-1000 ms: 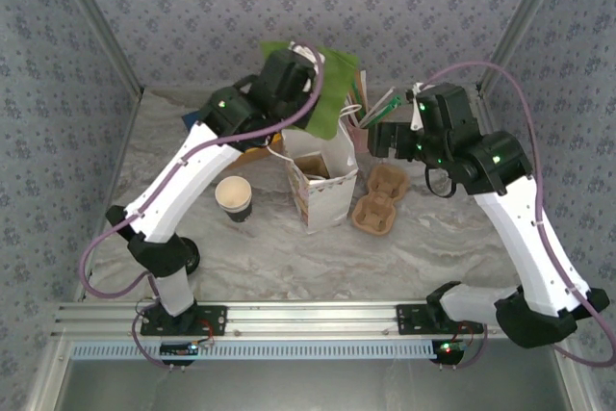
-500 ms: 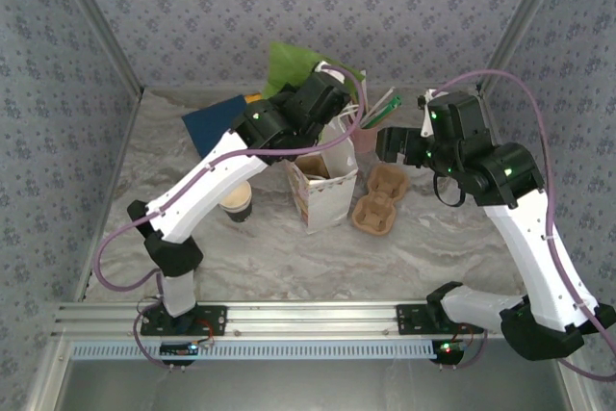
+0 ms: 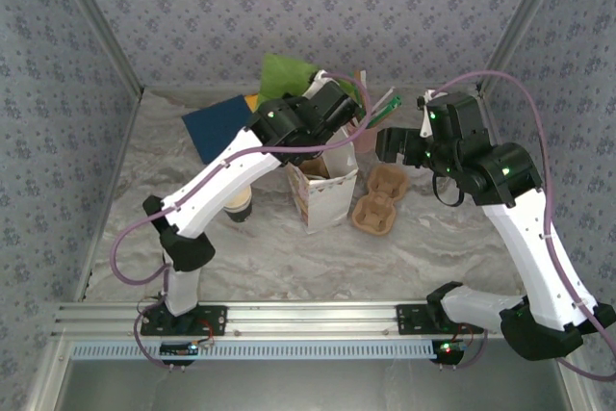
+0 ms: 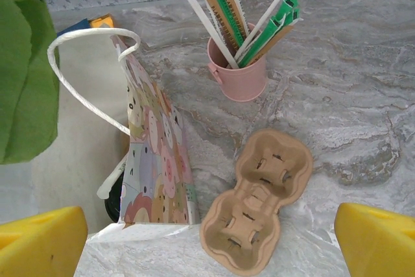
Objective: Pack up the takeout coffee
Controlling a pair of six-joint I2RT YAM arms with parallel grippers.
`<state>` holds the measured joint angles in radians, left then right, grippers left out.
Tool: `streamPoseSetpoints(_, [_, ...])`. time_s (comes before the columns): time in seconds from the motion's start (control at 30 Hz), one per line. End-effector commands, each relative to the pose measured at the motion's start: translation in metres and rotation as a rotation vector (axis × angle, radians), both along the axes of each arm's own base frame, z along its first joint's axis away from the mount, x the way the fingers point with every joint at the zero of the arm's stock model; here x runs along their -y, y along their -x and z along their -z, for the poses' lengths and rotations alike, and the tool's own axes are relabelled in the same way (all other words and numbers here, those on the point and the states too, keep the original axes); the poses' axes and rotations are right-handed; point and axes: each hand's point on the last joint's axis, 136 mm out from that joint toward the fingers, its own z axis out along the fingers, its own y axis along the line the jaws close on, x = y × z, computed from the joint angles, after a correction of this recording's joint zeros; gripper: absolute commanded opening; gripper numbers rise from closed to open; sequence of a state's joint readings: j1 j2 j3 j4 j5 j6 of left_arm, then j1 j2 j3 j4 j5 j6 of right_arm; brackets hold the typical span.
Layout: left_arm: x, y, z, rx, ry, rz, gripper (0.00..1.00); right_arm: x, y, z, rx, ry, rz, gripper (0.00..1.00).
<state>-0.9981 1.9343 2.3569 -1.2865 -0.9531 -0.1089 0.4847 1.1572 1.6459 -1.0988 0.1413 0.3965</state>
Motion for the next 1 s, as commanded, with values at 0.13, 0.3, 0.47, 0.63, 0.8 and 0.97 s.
streamPoseSetpoints(0.13, [0.010, 0.009, 0.020, -0.065, 0.032, -0.015, 0.05, 0.001, -0.001, 0.002, -0.002, -0.019, 0.011, 1.00])
streamPoseSetpoints(0.3, [0.018, 0.011, 0.029, -0.100, 0.052, -0.001, 0.37, 0.001, -0.001, 0.004, -0.007, -0.018, 0.012, 1.00])
streamPoseSetpoints(0.47, [0.021, 0.012, 0.027, -0.105, 0.077, 0.010, 0.54, 0.001, -0.003, 0.004, -0.011, -0.019, 0.012, 1.00])
streamPoseSetpoints(0.63, [0.021, 0.013, 0.015, -0.091, 0.111, 0.016, 0.58, 0.000, -0.005, 0.004, -0.012, -0.021, 0.009, 1.00])
streamPoseSetpoints(0.8, [0.023, 0.015, 0.001, -0.080, 0.176, 0.035, 0.72, -0.003, -0.007, 0.004, -0.015, -0.025, 0.001, 1.00])
streamPoseSetpoints(0.97, [0.021, 0.012, -0.004, -0.073, 0.214, 0.033, 0.81, -0.004, -0.008, 0.005, -0.017, -0.026, 0.000, 1.00])
